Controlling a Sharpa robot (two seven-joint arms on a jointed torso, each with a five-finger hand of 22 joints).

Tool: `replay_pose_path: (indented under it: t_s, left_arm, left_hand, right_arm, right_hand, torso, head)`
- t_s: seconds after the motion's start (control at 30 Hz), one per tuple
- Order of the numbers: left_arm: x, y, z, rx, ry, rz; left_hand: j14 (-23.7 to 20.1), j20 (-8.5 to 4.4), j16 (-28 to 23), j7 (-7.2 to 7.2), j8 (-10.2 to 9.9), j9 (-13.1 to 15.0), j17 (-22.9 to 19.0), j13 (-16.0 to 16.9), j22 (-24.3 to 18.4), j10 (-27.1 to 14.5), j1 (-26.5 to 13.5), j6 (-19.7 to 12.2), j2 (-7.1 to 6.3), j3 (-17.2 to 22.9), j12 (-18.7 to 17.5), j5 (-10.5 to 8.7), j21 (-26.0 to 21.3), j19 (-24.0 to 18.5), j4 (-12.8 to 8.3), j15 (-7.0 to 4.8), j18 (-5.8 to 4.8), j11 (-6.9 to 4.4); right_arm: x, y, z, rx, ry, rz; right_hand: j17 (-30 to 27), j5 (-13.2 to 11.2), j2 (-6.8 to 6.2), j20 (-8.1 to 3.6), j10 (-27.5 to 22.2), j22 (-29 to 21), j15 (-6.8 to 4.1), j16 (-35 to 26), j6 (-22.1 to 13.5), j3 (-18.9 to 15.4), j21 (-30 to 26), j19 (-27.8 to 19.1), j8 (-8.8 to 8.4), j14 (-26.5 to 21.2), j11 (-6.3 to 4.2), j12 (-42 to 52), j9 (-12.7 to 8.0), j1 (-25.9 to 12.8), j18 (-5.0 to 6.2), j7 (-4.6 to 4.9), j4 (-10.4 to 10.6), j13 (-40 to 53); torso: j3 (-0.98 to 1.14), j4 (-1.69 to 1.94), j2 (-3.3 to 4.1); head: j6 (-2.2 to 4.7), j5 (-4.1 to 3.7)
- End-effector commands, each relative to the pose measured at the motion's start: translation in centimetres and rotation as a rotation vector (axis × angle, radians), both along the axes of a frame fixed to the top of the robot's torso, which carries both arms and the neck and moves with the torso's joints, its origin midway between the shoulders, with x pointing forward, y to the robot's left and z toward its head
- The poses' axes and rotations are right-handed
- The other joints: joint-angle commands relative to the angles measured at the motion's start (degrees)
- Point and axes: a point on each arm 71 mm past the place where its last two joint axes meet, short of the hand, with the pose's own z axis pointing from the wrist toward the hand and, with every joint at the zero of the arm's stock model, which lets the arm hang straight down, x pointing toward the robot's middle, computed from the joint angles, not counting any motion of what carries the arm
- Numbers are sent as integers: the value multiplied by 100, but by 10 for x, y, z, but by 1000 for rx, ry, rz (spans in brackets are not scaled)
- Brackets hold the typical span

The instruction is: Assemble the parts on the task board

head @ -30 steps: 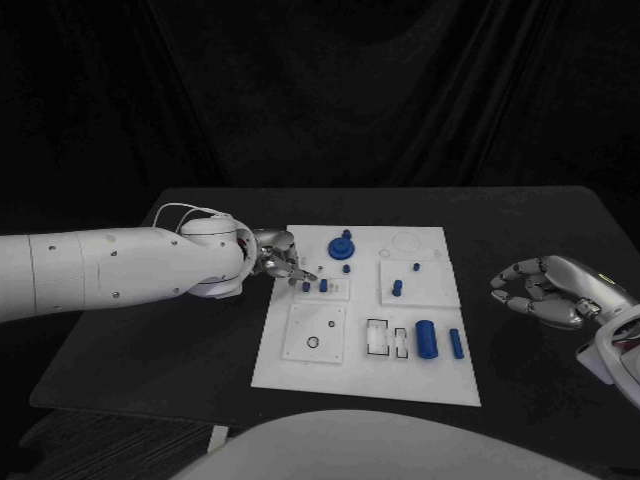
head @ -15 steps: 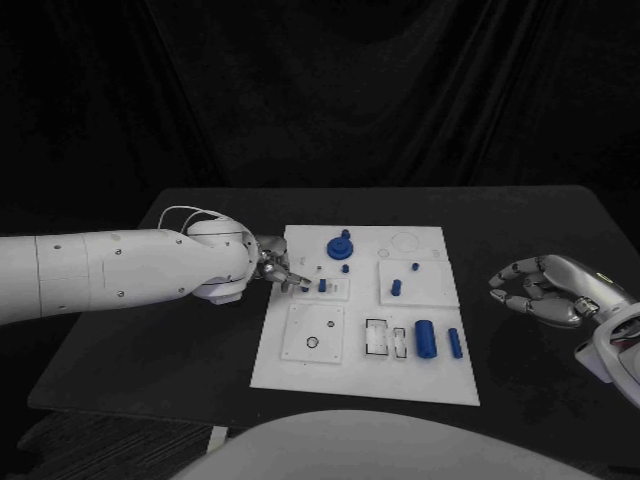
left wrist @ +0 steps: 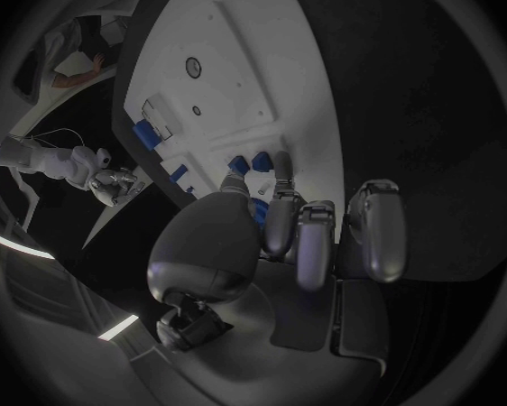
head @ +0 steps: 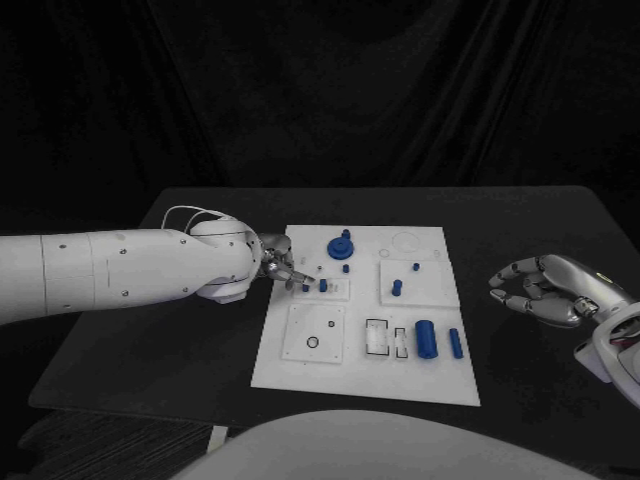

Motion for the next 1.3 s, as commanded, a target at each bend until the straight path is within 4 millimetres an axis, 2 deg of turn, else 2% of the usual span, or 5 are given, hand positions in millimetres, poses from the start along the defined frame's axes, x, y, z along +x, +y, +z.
replay_pose_path:
  t_s: [0.03,0.13,0.53,0.9,1.3]
  left_arm:
    - [1,-5,2,-30,-13,-30]
    - [2,-6,1,-26,-8,-33]
    - [8,-4,-2,-8,1,-27]
    - [9,-11,-4,-6,11,-42]
    - [8,-12,-6,12,34,-46]
  left_hand:
    - [605,-22,15,-9,36,6,1510,500,1089,-17,56,-29,-4,30,-21,22,-29,2,-9,-7,54,13]
    - [605,-22,15,-10,50,33,1510,495,1088,-24,69,-42,-3,44,-27,84,-36,-1,-8,-6,55,13]
    - [605,-22,15,-5,46,147,1510,449,1077,-87,348,-216,-68,259,-78,756,-99,-22,-127,-5,64,14]
    - [605,-20,15,2,12,137,1510,428,1070,-114,426,-267,-79,339,-103,831,-125,-36,-163,-1,69,19]
    - [605,-15,15,14,14,136,1510,423,1070,-121,367,-246,-93,357,-108,710,-132,-38,-113,6,69,30]
  right_arm:
    - [0,-1,-1,-7,8,-10]
    - [0,0,-1,-7,9,-9]
    - [0,0,-2,-9,11,-8]
    - [0,0,-2,-8,11,-7]
    - [0,1,-2,-9,12,-7]
  right_hand:
    - [510,35,-11,-2,140,587,-33,-33,-2,44,-31,-34,3,337,-27,-18,-6,51,23,20,5,-370]
    - [506,37,-11,-1,139,585,-30,-38,3,53,-41,-36,7,337,-22,-22,-6,52,24,22,3,-373]
    - [507,37,-12,-1,140,584,-30,-37,3,54,-43,-36,7,337,-22,-21,-7,52,25,22,2,-372]
    - [507,37,-12,-1,140,584,-30,-37,3,54,-43,-36,7,337,-22,-21,-7,52,25,22,2,-372]
    - [505,38,-20,0,139,583,-28,-40,4,59,-49,-38,7,337,-20,-24,-9,51,25,24,0,-374]
  torso:
    - [2,-2,-2]
    - [3,0,0]
    - [3,1,-2]
    - [3,-5,1]
    - [4,-1,-1]
  head:
    - [1,-1]
    - [1,0]
    - [1,-4]
    - [1,-1]
    - [1,-1]
